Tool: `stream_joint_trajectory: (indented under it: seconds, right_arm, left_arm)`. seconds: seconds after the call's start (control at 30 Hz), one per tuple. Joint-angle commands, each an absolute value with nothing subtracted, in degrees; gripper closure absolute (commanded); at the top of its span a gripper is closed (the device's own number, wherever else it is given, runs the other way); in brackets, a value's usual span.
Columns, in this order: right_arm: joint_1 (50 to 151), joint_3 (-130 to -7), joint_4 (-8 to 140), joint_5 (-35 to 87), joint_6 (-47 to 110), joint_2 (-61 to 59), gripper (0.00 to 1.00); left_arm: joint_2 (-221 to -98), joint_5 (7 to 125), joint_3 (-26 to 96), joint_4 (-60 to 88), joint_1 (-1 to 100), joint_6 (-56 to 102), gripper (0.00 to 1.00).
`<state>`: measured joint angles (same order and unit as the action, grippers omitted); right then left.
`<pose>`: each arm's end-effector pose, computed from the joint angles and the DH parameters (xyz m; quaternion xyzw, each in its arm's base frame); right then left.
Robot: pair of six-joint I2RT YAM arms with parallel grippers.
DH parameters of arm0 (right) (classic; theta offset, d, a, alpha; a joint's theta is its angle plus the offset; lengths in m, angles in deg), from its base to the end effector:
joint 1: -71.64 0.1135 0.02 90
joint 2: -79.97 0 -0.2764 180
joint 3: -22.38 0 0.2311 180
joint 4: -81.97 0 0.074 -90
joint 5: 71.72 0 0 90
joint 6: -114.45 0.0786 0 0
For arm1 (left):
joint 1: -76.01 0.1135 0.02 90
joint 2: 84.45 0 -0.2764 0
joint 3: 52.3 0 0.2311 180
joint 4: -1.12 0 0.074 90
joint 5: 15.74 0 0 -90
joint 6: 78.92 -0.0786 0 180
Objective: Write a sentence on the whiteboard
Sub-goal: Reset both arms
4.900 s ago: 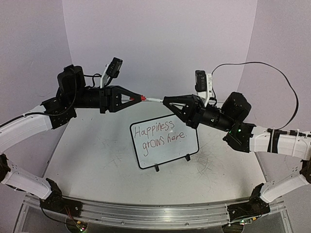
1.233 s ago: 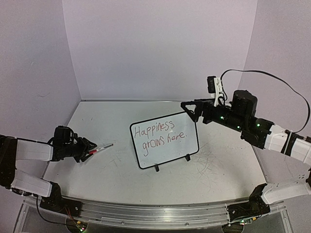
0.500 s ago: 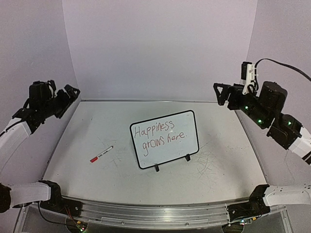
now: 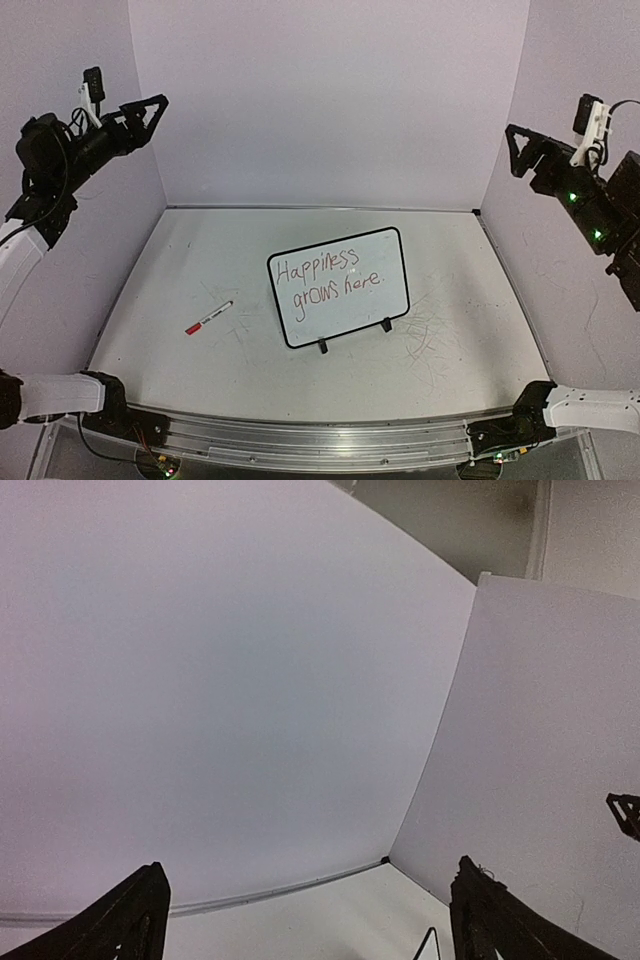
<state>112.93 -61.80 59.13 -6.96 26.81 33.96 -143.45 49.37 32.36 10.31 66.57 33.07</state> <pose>0.1346 0.0736 0.4935 -0.0334 0.6159 0.1654 0.7695 0.2168 -0.0696 0.4917 0.1077 0.5998 -0.3360 0.7181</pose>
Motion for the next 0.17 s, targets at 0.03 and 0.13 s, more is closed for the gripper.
stream_joint_trajectory:
  seconds: [0.03,0.13]
  right_arm:
    - [113.1,-64.5,58.9,-7.7,26.1,34.7,0.02]
    - [113.2,-62.4,60.5,-10.0,25.8,34.7,0.02]
  left_arm:
    - [-140.9,46.6,35.5,6.3,66.3,27.9,0.01]
    - [-140.6,47.2,35.3,6.3,66.3,27.9,0.01]
